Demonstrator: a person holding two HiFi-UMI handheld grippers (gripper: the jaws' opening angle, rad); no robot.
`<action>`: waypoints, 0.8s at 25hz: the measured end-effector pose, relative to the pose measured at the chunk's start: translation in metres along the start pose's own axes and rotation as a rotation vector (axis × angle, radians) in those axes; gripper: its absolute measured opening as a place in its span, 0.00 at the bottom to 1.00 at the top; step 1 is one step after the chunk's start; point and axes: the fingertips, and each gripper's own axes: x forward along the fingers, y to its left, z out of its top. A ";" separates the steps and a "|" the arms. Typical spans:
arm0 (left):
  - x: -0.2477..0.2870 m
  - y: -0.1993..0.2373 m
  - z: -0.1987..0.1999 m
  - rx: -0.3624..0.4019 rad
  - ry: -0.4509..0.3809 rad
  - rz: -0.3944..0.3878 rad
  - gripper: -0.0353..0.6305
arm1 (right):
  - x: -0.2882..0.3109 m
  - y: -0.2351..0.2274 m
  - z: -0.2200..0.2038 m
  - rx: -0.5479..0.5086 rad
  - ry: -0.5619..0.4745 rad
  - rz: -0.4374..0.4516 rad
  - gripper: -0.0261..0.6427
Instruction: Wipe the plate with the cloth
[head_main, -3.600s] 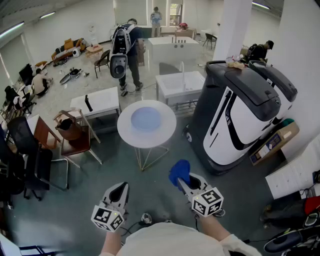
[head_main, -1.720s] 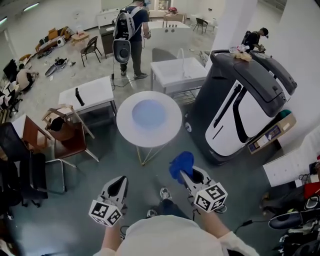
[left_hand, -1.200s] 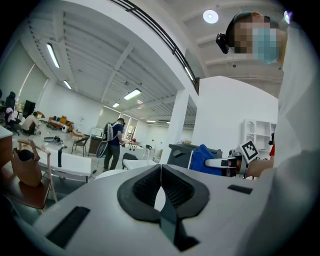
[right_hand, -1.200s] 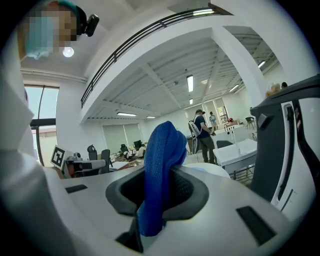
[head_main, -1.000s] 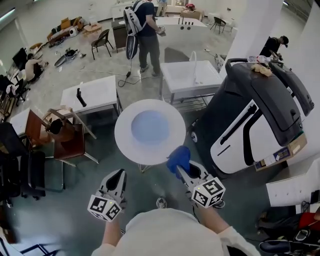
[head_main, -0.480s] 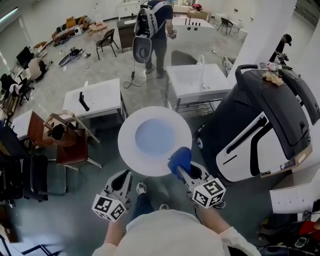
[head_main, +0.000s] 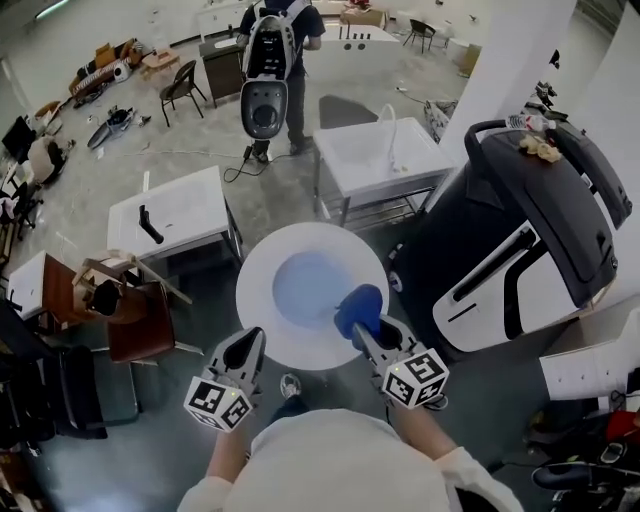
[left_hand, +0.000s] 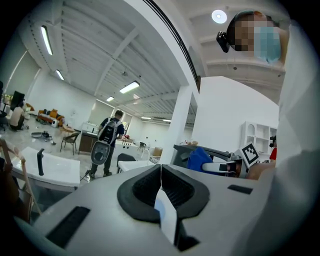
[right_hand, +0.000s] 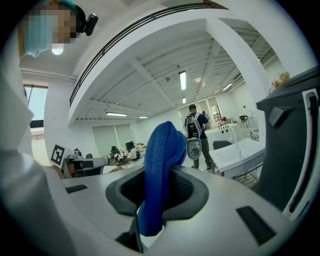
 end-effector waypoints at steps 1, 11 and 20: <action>0.003 0.007 0.002 0.003 0.001 -0.011 0.10 | 0.006 0.000 0.001 0.001 -0.005 -0.012 0.18; 0.030 0.065 0.004 0.037 0.050 -0.080 0.10 | 0.049 -0.004 -0.002 0.020 -0.038 -0.112 0.18; 0.064 0.077 -0.005 -0.006 0.082 -0.079 0.10 | 0.074 -0.024 -0.001 0.028 0.004 -0.088 0.18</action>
